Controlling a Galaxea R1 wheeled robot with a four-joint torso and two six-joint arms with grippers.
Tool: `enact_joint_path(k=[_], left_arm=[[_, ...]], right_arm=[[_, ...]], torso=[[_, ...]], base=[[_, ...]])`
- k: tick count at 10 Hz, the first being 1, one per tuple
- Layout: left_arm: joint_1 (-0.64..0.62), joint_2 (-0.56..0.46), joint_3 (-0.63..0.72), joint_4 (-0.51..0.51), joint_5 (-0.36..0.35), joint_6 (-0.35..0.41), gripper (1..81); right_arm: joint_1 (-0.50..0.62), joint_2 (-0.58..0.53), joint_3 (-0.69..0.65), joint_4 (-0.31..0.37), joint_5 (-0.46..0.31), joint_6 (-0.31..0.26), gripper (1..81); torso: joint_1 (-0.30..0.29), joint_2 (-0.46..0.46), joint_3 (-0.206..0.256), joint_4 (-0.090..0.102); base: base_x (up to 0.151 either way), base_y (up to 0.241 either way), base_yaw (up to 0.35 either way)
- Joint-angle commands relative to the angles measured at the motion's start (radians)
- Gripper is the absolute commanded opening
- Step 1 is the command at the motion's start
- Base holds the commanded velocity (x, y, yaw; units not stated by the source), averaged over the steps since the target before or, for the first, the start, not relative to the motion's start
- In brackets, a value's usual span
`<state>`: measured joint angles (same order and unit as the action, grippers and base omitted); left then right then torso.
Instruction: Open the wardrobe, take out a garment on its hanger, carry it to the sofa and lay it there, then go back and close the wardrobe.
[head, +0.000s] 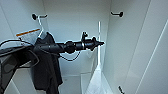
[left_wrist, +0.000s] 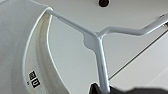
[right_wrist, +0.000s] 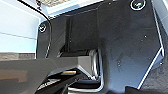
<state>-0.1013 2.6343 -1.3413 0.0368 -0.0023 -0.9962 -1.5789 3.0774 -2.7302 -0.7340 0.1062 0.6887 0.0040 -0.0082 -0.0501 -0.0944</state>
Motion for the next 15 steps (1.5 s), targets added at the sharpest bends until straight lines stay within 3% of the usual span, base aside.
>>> enact_joint_path(k=[1,4,9,15], left_arm=[[-0.174,0.003,-0.012,0.012,-0.056,0.016,1.0],[-0.159,0.043,-0.032,0.012,-0.064,0.016,1.0],[-0.125,0.072,-0.050,0.012,-0.068,0.016,1.0],[-0.119,0.077,-0.041,0.014,-0.068,0.017,1.0]], right_arm=[[0.033,0.000,0.011,-0.008,-0.028,-0.004,81.1],[0.036,0.002,0.011,-0.010,-0.028,-0.005,81.1],[0.033,0.002,0.011,-0.008,-0.028,-0.005,81.1],[0.030,0.002,0.011,-0.010,-0.028,-0.005,81.1]], torso=[[0.000,0.000,-0.002,0.000],[-0.001,-0.001,0.038,0.000],[-0.001,0.000,0.040,0.000],[-0.001,0.000,0.040,0.000]], base=[[0.000,0.000,0.000],[0.000,0.000,0.000],[0.000,0.000,0.000],[-0.091,0.000,0.000]])
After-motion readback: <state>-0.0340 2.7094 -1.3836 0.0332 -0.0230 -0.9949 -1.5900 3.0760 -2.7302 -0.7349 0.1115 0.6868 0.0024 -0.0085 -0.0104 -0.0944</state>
